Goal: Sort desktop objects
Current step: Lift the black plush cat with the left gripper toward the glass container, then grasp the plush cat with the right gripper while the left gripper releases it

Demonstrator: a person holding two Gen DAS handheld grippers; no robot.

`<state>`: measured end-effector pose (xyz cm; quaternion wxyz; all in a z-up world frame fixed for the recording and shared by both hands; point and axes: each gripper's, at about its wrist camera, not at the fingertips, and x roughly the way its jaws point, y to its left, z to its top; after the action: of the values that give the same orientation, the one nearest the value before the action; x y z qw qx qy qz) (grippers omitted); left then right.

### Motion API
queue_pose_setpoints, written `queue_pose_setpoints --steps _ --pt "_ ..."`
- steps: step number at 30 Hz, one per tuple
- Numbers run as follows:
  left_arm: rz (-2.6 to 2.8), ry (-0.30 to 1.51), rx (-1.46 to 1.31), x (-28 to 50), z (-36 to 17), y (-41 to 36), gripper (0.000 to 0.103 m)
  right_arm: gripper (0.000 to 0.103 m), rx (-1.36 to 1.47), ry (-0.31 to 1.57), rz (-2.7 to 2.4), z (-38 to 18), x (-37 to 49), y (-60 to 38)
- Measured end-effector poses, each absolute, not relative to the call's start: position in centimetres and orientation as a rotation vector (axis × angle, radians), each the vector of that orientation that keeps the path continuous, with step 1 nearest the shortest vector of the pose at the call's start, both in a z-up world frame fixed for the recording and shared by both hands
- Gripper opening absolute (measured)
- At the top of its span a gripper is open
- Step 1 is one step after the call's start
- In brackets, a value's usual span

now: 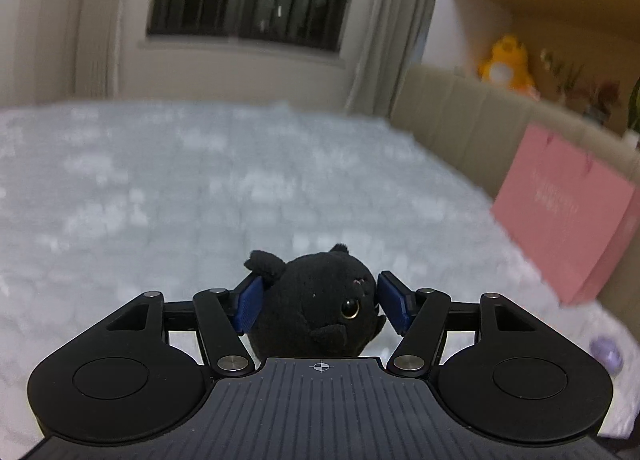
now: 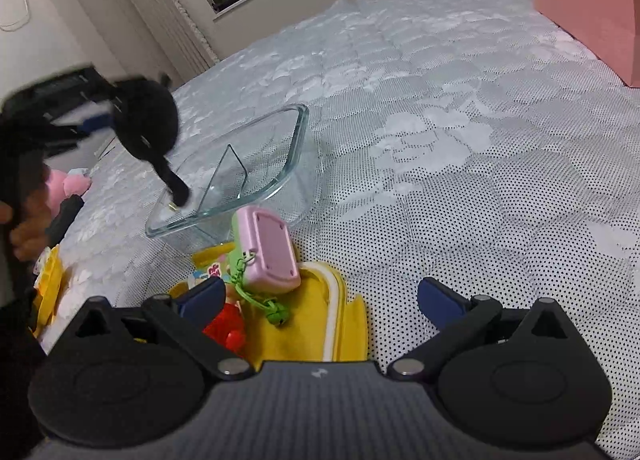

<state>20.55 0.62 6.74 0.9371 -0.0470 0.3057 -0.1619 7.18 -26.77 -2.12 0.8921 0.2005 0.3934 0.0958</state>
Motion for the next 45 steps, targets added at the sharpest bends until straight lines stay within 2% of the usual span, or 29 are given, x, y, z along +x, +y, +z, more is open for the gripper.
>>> queue_pose_setpoints --steps 4,7,9,11,16,21,24,27,30,34,35,37,38,42,45 --pt "-0.314 0.704 -0.080 20.8 4.1 0.7 0.067 0.103 0.411 0.824 0.207 -2.4 7.3 -26.5" --pt "-0.326 0.720 -0.075 20.3 3.7 1.0 0.072 0.103 0.399 0.826 0.227 -2.7 7.4 -26.1" --pt "-0.324 0.696 -0.091 19.7 4.4 1.3 0.080 0.103 0.389 0.821 0.239 -2.7 7.3 -25.9" --pt "-0.328 0.660 -0.120 19.1 5.7 1.7 0.093 0.103 0.379 0.813 0.245 -2.7 7.2 -25.7" --pt "-0.447 0.673 -0.222 19.3 7.4 1.6 0.095 0.103 0.358 0.802 0.258 -2.7 7.1 -25.3" --pt "-0.472 0.833 -0.273 20.2 4.4 1.0 0.095 0.103 0.363 0.793 0.264 -2.5 6.9 -25.3" --pt "-0.420 0.858 -0.278 18.9 2.7 2.2 0.095 0.098 0.357 0.734 0.264 -1.1 6.7 -25.3" --pt "-0.343 0.838 -0.353 16.9 1.9 4.8 0.095 0.086 0.320 0.659 0.275 1.5 7.5 -24.8" --pt "-0.181 0.822 -0.217 13.9 1.9 5.2 0.095 0.079 0.180 0.602 0.285 4.2 9.7 -22.5" --pt "-0.150 0.869 -0.104 11.3 1.1 4.5 0.097 0.079 0.072 0.580 0.346 6.0 13.2 -18.0" --pt "-0.161 0.876 -0.106 10.8 0.9 4.5 0.097 0.077 0.064 0.589 0.364 6.1 14.3 -16.9" --pt "-0.162 0.876 -0.098 10.1 0.6 4.4 0.097 0.062 0.039 0.625 0.396 6.1 16.8 -14.4" --pt "-0.159 0.873 -0.091 9.8 0.5 4.4 0.098 0.060 0.007 0.647 0.400 5.9 18.2 -13.2" --pt "-0.171 0.868 -0.080 9.3 0.6 4.8 0.099 0.058 -0.092 0.782 0.426 4.4 22.8 -9.5" --pt "-0.183 0.852 -0.073 8.9 0.7 5.2 0.099 0.056 -0.008 0.887 0.466 3.8 24.0 -9.5"
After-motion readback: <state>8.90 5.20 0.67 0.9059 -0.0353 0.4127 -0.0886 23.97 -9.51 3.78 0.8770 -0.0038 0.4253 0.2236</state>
